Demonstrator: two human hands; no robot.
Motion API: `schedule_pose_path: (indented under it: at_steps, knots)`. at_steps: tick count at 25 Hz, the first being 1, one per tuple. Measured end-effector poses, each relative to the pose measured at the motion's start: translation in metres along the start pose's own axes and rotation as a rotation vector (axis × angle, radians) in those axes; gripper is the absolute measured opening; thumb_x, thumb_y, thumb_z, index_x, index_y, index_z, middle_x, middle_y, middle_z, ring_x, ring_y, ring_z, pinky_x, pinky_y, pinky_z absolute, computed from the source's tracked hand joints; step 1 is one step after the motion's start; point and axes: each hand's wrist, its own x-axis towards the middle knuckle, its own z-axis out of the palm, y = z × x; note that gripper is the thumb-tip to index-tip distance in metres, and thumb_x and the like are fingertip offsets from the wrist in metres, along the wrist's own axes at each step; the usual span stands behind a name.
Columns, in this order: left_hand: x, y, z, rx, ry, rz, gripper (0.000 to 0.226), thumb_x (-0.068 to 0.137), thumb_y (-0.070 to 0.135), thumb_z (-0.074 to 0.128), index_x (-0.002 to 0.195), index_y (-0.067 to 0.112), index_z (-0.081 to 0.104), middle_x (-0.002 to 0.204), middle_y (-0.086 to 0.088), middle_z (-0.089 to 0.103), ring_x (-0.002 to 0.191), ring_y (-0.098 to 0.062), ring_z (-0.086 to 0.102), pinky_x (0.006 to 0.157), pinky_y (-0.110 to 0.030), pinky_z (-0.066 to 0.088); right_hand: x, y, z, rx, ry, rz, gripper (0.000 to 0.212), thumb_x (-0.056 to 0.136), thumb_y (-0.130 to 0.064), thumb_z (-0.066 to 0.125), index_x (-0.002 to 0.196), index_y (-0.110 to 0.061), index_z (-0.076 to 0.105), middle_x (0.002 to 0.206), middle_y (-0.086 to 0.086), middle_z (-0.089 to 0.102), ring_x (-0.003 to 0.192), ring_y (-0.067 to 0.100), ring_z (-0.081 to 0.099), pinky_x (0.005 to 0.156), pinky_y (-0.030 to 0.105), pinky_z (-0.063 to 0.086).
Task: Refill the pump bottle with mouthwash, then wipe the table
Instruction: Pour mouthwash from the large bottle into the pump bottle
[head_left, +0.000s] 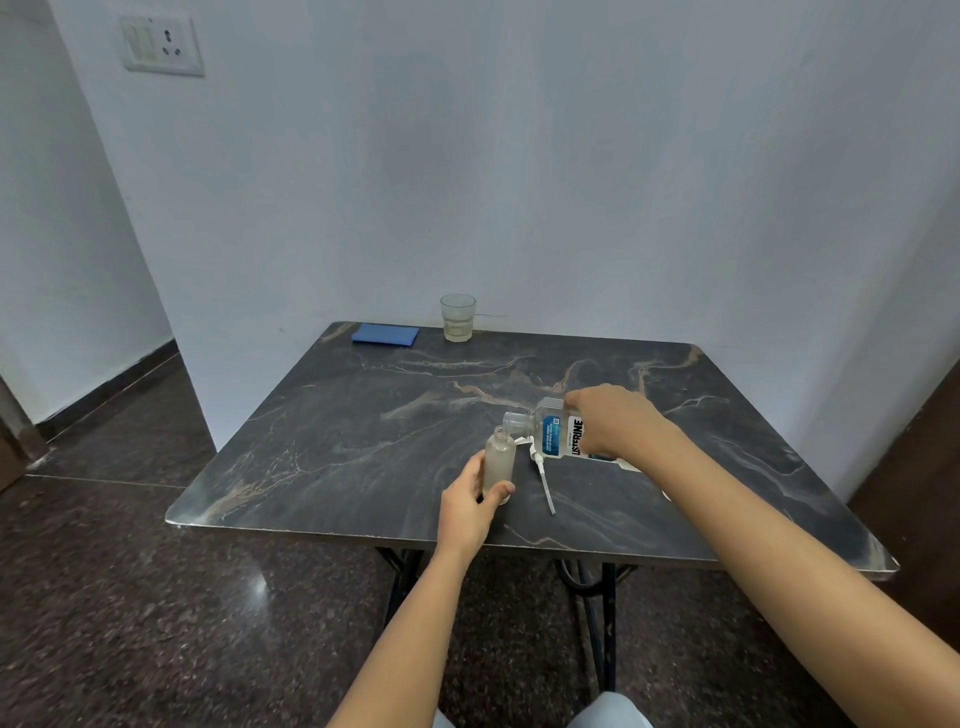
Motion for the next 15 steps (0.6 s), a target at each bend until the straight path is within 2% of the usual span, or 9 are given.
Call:
schedule_pose_path:
  at_steps: [8,15]
  knots:
    - [-0.002,0.002,0.0,0.003,-0.002,-0.002,0.063,0.088,0.024,0.067,0.144,0.02,0.038,0.141,0.001,0.051,0.121,-0.005,0.05,0.102,-0.022,0.041,0.001,0.002,0.003,0.019,-0.006,-0.006,0.048,0.085,-0.018,0.062,0.131,-0.021,0.05,0.126,0.007,0.061,0.112,0.026,0.06,0.093,0.042,0.049]
    - [-0.004,0.004,0.0,-0.006,-0.002,-0.005,0.063,0.089,0.022,0.066,0.145,0.019,0.038,0.14,0.002,0.052,0.118,-0.002,0.05,0.095,-0.015,0.04,-0.002,0.009,0.019,0.137,0.017,0.008,0.042,0.083,-0.019,0.061,0.124,-0.022,0.052,0.118,0.006,0.065,0.104,0.025,0.062,0.085,0.04,0.054]
